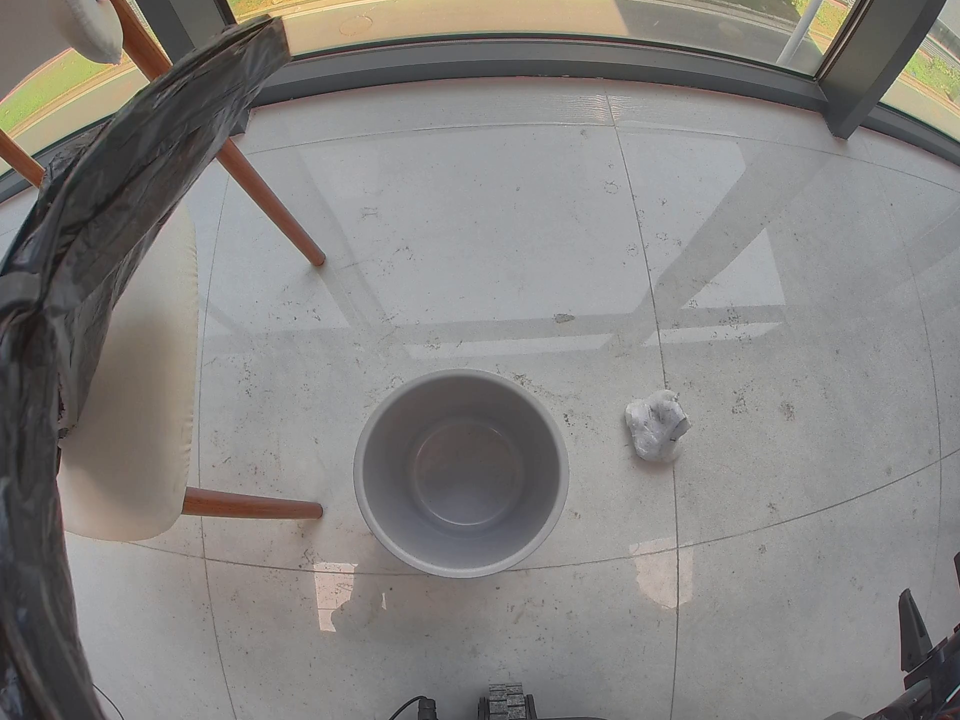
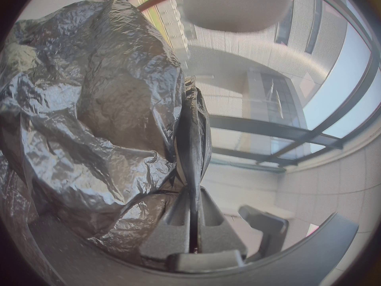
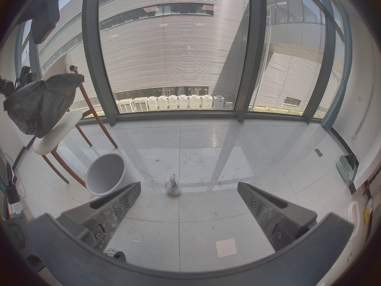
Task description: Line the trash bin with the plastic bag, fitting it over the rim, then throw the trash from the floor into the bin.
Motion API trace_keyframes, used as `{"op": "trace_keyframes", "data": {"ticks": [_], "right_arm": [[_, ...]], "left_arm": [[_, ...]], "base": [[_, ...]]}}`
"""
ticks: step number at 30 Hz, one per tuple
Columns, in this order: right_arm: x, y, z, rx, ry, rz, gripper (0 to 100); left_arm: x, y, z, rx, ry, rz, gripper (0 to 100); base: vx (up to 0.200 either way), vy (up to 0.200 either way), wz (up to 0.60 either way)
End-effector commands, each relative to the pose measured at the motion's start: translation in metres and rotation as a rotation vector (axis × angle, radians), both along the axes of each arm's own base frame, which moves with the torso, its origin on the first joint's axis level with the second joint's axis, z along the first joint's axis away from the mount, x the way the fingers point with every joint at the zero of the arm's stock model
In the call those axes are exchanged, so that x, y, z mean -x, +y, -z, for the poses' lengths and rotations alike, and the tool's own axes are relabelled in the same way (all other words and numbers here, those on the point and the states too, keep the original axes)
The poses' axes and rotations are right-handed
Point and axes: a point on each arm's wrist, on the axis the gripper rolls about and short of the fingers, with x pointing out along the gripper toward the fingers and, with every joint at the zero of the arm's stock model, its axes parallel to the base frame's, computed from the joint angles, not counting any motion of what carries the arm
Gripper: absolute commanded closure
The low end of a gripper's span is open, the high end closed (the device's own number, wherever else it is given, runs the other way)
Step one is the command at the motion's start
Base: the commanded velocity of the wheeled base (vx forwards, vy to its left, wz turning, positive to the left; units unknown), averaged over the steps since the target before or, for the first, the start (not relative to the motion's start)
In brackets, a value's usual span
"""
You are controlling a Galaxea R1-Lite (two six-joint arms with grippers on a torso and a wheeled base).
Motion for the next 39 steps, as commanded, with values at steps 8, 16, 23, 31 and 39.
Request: {"op": "trace_keyframes", "data": {"ticks": [8,16,23,31,39], "right_arm": [[-0.001,0.000,0.005,-0.010,0.008,0.006,0],[-0.001,0.000,0.005,-0.014,0.006,0.009,0],[-0.001,0.000,0.005,-0.016,0.006,0.009,0],[-0.001,0.000,0.005,-0.017,0.008,0.010,0],[-0.001,0.000,0.005,-0.014,0.006,0.009,0]], "left_arm": [[-0.010,-0.005,-0.024,-0.038,-0.094,0.269,100],[-0.026,-0.031,-0.038,0.009,-0.061,0.505,100],[-0.039,-0.057,-0.031,0.017,-0.011,0.665,100],[-0.059,-0.073,-0.006,0.009,0.047,0.700,100],[-0.096,-0.096,0.031,0.012,0.038,0.724,100]], "base": [[0.000,0.000,0.00],[0.000,0.000,0.00],[0.000,0.000,0.00],[0.000,0.000,0.00],[0.000,0.000,0.00]]}}
